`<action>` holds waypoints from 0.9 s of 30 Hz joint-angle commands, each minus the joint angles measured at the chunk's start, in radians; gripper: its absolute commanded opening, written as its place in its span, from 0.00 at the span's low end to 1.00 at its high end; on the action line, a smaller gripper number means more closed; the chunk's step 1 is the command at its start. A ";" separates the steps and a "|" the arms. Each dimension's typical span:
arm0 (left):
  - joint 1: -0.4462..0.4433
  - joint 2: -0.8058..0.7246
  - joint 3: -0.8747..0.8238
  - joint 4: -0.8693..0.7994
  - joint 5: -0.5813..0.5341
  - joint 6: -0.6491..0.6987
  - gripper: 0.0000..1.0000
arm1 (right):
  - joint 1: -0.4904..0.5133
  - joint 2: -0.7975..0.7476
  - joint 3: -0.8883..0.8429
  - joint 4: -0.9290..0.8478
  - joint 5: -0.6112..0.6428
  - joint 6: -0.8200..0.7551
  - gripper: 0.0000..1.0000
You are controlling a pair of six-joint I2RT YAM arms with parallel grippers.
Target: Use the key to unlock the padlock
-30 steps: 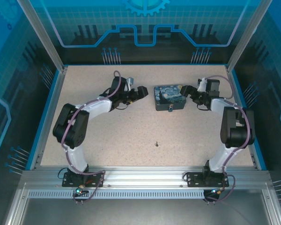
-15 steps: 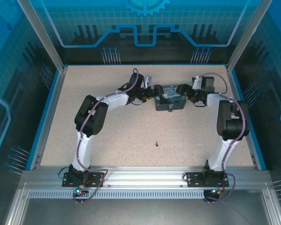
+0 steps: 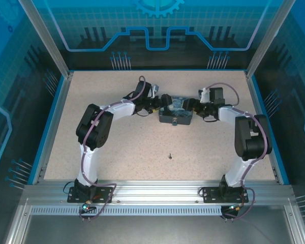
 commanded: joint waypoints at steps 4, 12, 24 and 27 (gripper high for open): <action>0.003 -0.188 -0.190 0.020 -0.007 0.029 0.99 | 0.167 -0.090 -0.064 -0.034 -0.042 0.015 0.84; 0.047 -0.377 -0.442 0.049 -0.083 0.008 0.99 | 0.323 -0.122 -0.125 -0.038 -0.012 0.054 0.85; 0.149 -0.576 -0.534 -0.040 -0.202 0.042 0.99 | 0.374 -0.284 -0.169 -0.228 0.219 0.013 0.91; 0.177 -0.672 -0.561 -0.063 -0.229 0.074 0.99 | 0.382 -0.372 -0.210 -0.293 0.285 0.027 0.90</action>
